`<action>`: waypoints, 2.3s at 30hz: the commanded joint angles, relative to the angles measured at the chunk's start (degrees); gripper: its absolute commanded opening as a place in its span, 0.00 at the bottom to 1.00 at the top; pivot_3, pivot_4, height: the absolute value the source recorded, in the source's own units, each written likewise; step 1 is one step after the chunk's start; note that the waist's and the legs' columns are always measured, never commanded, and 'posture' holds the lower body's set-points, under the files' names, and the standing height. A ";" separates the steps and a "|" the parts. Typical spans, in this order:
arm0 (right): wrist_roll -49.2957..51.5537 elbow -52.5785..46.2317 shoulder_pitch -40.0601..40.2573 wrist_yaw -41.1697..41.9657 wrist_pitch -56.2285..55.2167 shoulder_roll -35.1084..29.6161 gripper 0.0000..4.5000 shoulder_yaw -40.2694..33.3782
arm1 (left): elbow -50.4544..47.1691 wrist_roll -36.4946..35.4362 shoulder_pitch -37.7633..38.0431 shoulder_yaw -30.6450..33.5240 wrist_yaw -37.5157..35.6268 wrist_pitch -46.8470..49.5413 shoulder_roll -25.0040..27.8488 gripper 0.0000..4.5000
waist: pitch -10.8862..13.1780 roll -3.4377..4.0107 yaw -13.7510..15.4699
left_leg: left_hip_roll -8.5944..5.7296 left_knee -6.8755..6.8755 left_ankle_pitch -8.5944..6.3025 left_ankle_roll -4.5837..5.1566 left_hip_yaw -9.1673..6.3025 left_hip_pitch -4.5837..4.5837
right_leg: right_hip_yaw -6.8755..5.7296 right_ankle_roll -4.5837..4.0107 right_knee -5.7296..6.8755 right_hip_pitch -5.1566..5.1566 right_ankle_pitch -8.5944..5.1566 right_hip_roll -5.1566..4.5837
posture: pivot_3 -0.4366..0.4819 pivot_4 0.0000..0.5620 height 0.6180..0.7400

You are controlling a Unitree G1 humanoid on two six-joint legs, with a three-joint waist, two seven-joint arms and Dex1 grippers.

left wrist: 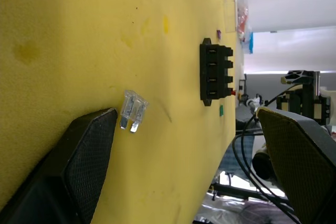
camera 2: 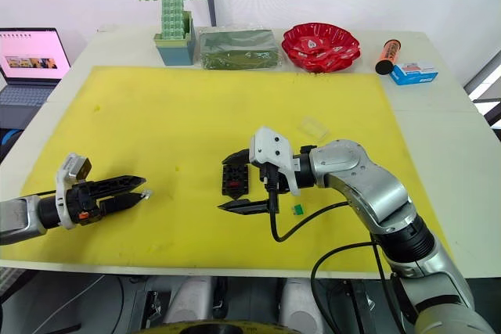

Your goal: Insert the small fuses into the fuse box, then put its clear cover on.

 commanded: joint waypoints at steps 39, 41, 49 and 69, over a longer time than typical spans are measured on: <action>32.78 1.46 -2.24 -15.61 30.44 6.55 0.60 -18.91 | -39.04 2.77 -2.65 1.58 -6.03 -17.03 -13.88 0.00 | -0.14 0.18 -0.10 | 0.05 -0.72 0.09 -0.10 0.12 0.26 | 0.03 -0.43 -0.59 0.36 0.07 0.17 | 0.48 0.27 1.00; 33.48 1.13 -1.77 -16.87 30.31 7.11 0.49 -18.89 | -38.83 2.42 -2.84 0.94 -6.17 -17.83 -13.86 0.00 | -0.14 0.17 -0.10 | 0.05 -0.71 0.09 -0.10 0.14 0.25 | 0.03 -0.30 -0.59 0.36 0.14 0.18 | 0.48 0.27 1.00; 36.77 0.15 -1.46 -20.71 30.45 7.60 0.31 -19.05 | -39.32 5.05 -2.12 -1.79 -8.72 -20.81 -13.60 0.00 | -0.14 0.17 -0.04 | 0.05 -0.68 0.10 -0.10 0.13 0.24 | 0.03 -0.35 -0.60 0.38 0.11 0.18 | 0.48 0.27 1.00; 39.95 -0.44 -1.77 -24.14 29.69 8.17 0.31 -15.89 | -39.69 4.56 -2.42 -5.01 -9.80 -22.98 -13.42 0.00 | -0.14 0.16 -0.06 | 0.05 -0.70 0.09 -0.10 0.11 0.23 | 0.03 -0.40 -0.61 0.36 0.07 0.19 | 0.48 0.27 1.00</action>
